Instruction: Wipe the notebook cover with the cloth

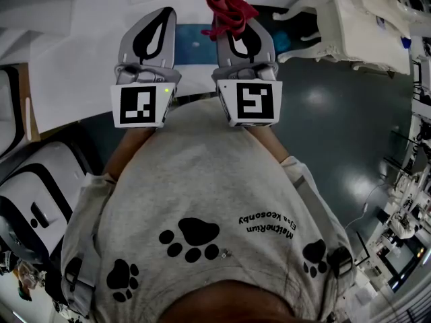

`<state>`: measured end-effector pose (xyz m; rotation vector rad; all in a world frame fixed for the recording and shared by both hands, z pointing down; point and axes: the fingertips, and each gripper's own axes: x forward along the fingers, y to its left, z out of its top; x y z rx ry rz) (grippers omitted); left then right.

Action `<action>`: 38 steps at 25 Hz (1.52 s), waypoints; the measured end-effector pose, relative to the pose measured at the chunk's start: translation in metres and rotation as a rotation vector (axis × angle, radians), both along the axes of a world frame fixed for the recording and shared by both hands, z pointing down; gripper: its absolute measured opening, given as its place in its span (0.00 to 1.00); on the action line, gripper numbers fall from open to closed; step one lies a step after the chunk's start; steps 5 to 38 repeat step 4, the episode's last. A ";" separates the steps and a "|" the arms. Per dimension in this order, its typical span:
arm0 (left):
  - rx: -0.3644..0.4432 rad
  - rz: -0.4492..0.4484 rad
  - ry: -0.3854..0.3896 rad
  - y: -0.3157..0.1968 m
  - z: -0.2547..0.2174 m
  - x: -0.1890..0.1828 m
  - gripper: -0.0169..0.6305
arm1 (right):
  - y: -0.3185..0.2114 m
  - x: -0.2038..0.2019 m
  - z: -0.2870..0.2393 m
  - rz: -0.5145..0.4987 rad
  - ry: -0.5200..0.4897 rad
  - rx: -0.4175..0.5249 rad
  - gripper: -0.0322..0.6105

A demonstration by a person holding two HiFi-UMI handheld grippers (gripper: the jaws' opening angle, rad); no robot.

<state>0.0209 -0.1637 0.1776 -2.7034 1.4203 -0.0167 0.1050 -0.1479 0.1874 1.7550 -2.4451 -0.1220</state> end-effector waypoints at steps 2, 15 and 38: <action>0.003 -0.001 -0.004 -0.001 0.000 0.000 0.02 | -0.001 -0.001 -0.003 -0.007 0.001 0.013 0.12; 0.006 -0.002 -0.008 -0.002 0.001 0.001 0.02 | -0.002 -0.001 -0.004 -0.010 0.002 0.017 0.12; 0.006 -0.002 -0.008 -0.002 0.001 0.001 0.02 | -0.002 -0.001 -0.004 -0.010 0.002 0.017 0.12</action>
